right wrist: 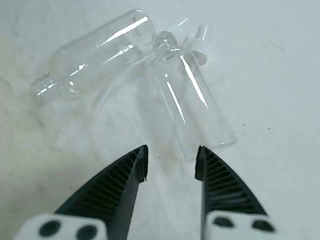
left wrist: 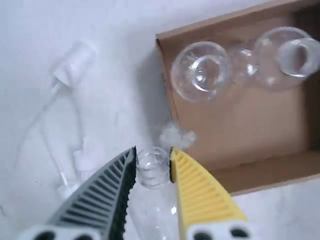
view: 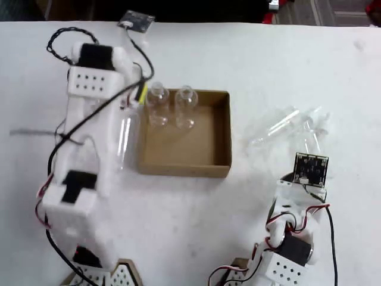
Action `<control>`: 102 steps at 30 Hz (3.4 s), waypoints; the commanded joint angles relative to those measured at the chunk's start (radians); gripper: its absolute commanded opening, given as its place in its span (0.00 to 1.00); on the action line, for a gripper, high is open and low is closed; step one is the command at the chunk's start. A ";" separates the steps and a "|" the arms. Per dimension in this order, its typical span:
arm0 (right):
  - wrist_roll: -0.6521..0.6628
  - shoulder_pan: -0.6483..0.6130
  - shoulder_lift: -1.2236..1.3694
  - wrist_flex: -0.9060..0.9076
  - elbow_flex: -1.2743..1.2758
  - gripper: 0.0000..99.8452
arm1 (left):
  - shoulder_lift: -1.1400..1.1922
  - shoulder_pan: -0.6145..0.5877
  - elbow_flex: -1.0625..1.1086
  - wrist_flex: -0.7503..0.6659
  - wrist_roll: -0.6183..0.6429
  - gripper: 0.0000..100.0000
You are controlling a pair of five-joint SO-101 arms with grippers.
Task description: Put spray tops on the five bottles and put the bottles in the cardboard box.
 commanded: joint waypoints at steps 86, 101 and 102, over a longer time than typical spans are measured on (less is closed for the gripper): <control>0.003 -0.008 -0.001 0.005 0.009 0.14 | -1.150 0.248 2.188 -2.124 0.038 0.02; 0.003 -0.010 -0.001 0.005 0.009 0.14 | -1.152 0.237 2.193 -2.117 0.104 0.31; 0.003 -0.010 -0.001 0.005 0.009 0.14 | -1.152 0.237 2.193 -2.117 0.110 0.31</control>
